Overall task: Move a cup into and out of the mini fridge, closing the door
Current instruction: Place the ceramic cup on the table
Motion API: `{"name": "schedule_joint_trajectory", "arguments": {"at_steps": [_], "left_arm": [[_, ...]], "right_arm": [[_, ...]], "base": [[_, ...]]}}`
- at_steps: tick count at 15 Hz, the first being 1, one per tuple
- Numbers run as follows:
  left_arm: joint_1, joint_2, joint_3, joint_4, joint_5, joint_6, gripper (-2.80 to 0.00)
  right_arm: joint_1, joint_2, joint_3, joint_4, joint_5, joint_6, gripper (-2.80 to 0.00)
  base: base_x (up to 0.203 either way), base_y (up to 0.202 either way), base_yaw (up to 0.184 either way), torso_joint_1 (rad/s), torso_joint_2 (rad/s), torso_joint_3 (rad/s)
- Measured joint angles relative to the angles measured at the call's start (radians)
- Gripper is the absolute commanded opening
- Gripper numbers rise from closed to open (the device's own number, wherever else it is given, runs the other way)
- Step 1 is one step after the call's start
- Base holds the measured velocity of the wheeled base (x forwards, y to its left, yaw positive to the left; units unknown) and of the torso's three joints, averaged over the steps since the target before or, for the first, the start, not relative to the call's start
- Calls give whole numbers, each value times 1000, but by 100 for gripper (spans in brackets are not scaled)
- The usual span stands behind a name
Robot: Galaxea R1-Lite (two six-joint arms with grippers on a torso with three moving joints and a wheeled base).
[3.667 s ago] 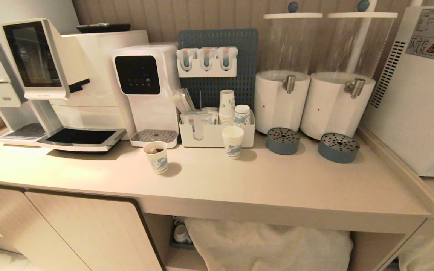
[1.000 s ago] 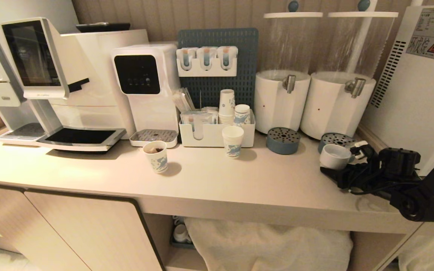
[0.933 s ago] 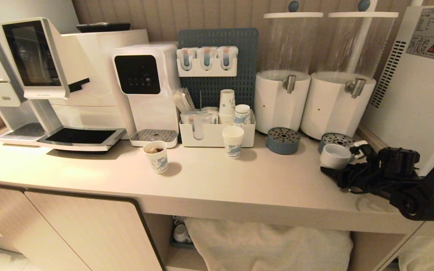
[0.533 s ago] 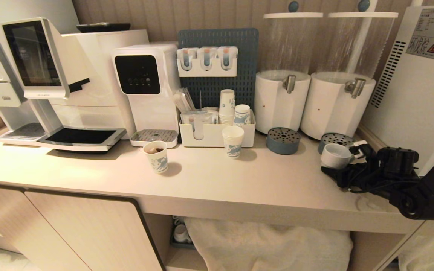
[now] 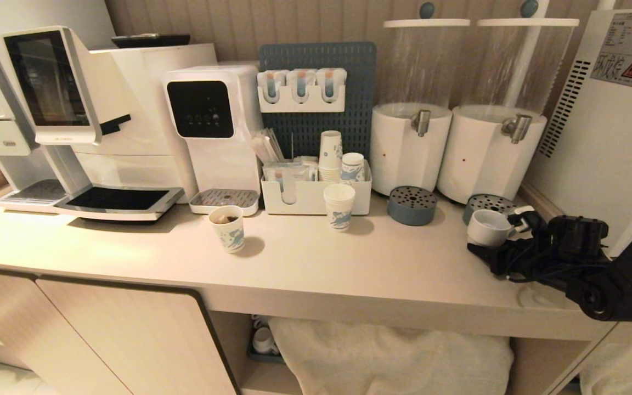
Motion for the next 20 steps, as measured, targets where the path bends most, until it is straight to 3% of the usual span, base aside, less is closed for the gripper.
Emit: {"name": "schedule_joint_trajectory", "arguments": {"at_steps": [3,4,20], "left_arm": [[0,0,0,0,0,0,-280],[0,0,0,0,0,0,-280],[0,0,0,0,0,0,-280]], "right_arm": [[0,3,0,0,0,-1,-280],[0,3,-1,2,0,-1,0],[0,-11,46,-9,2,-2,0]], "base": [[0,0,0,0,0,0],[0,0,0,0,0,0],[0,0,0,0,0,0]]}}
